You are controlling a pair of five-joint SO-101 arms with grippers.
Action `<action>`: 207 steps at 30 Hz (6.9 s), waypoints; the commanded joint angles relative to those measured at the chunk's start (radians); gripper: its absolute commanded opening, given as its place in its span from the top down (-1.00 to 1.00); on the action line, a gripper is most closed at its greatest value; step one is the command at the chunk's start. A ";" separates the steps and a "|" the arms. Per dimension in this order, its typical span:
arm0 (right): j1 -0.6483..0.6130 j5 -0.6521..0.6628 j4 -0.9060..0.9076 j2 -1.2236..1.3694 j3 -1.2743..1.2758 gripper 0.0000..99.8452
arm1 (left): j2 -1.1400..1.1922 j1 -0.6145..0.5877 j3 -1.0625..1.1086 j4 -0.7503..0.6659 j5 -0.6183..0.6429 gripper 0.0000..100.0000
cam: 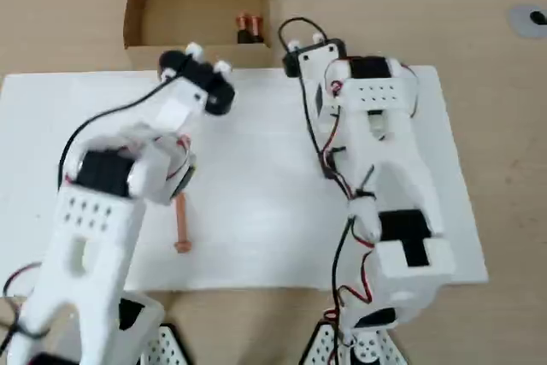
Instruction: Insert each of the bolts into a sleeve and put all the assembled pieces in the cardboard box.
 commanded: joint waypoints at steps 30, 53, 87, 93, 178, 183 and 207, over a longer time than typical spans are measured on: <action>-0.021 0.012 -0.072 0.312 -0.030 0.92 | -0.407 0.011 0.044 0.164 0.009 0.97; -0.019 0.005 0.075 0.053 -0.166 0.98 | -0.409 0.011 -0.052 0.241 0.012 0.97; -0.421 0.014 0.091 -1.311 0.341 0.98 | -0.490 0.008 -0.336 0.046 0.614 0.97; -0.469 0.012 -0.061 -1.535 0.684 0.97 | -0.498 0.009 -0.272 -0.100 0.620 0.97; -0.740 -0.169 -0.858 -1.788 1.079 0.98 | -0.498 0.341 -0.091 -0.186 0.557 0.99; -0.740 -0.170 -0.858 -1.788 1.078 0.98 | -0.490 0.341 -0.055 -0.224 0.557 0.99; -0.688 -0.275 -0.855 -1.788 1.101 0.98 | -0.498 0.252 -0.058 -0.361 0.554 0.99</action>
